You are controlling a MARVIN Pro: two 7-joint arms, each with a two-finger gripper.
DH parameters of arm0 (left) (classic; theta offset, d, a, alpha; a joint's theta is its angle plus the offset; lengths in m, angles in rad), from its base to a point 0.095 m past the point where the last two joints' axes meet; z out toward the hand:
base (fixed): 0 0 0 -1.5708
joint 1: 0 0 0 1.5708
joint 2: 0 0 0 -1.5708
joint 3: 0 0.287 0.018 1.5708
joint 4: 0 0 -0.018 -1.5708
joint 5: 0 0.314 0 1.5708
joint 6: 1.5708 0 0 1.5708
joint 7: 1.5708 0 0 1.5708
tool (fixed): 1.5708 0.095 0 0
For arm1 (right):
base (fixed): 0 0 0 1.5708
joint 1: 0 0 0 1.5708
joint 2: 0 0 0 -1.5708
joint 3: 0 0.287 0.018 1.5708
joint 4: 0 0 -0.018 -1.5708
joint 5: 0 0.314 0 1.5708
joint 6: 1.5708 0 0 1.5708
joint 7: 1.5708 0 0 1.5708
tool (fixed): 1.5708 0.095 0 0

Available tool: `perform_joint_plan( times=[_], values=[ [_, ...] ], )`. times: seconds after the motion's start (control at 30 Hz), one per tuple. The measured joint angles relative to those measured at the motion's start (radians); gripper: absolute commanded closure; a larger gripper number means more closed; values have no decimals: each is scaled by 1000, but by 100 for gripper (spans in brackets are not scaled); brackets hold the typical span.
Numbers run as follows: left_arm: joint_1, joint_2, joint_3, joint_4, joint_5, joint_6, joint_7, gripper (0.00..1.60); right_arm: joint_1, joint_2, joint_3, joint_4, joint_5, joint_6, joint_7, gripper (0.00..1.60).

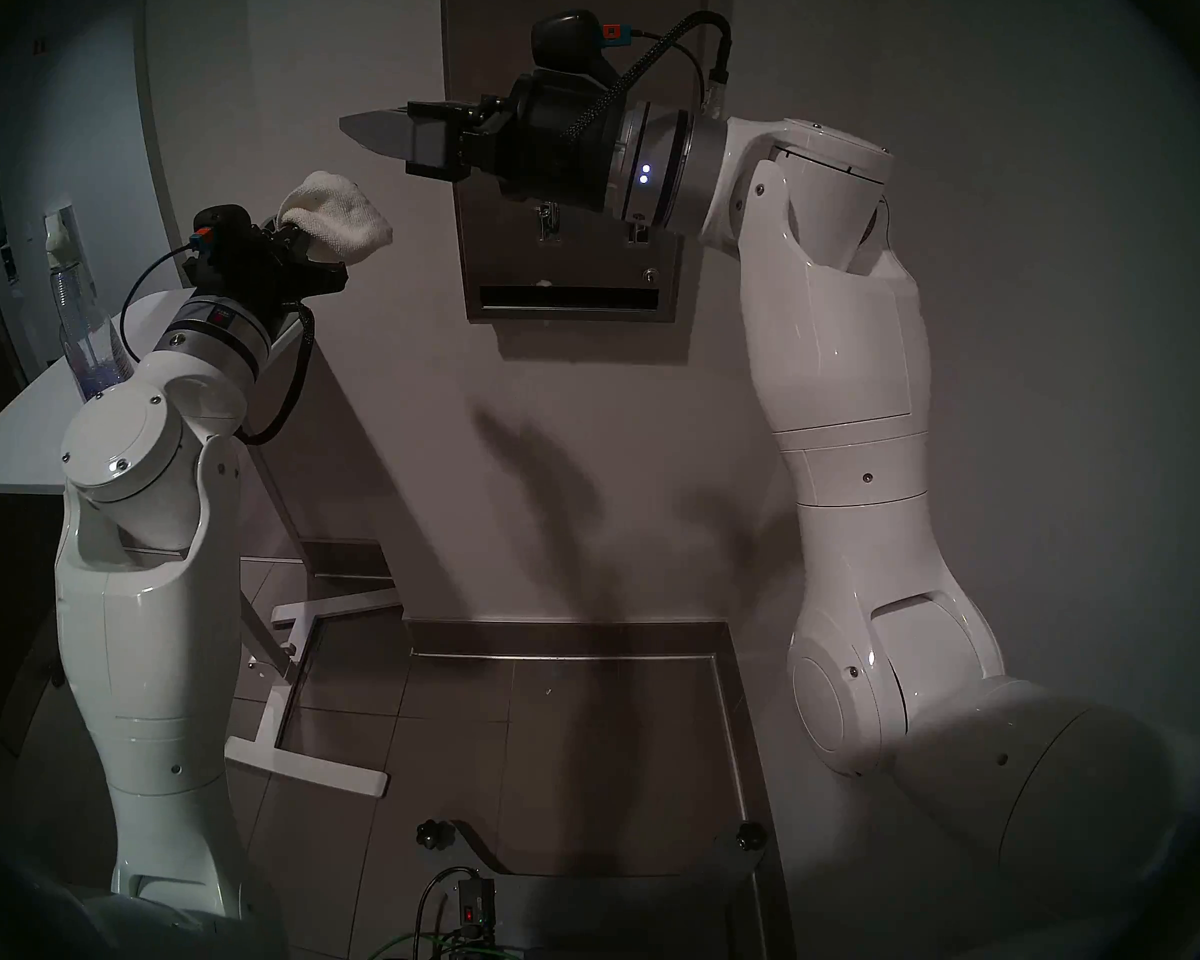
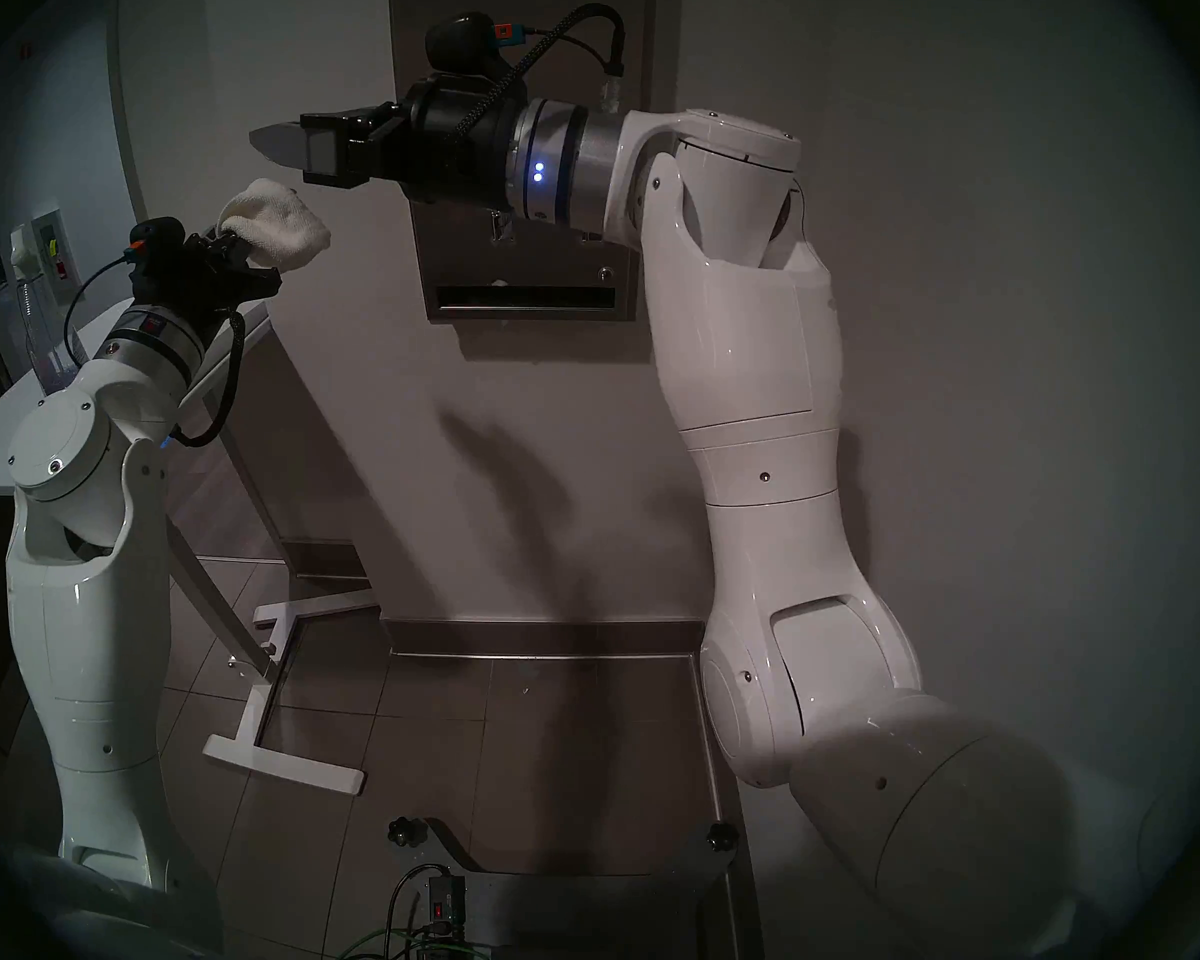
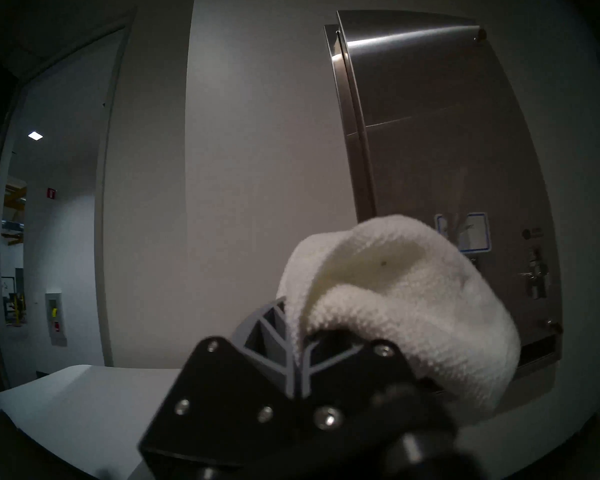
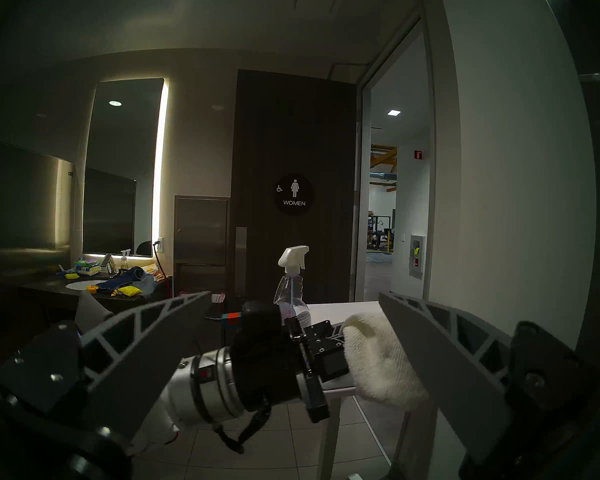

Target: Pick up the cloth and wipe the surface

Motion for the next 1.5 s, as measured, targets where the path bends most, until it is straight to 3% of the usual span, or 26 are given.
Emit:
perform_joint_plan(
  times=[0.5, 0.73, 1.07, 1.5],
  values=[
    [-108, 101, -5, 215, 36, -66, 91, 160, -2, 0, 1, 0, -1, -1, 0, 0],
    [-156, 119, 15, 268, 40, -90, 116, 160, -32, 22, 18, -4, -42, -19, -42, 0],
    [-209, 126, 12, 305, 52, -113, 148, 160, -115, 28, 27, -68, -157, -92, -182, 0],
    [-223, 123, 3, 313, 54, -126, 175, 160, -253, 12, -28, -223, -374, -132, -400, 0]
  ],
)
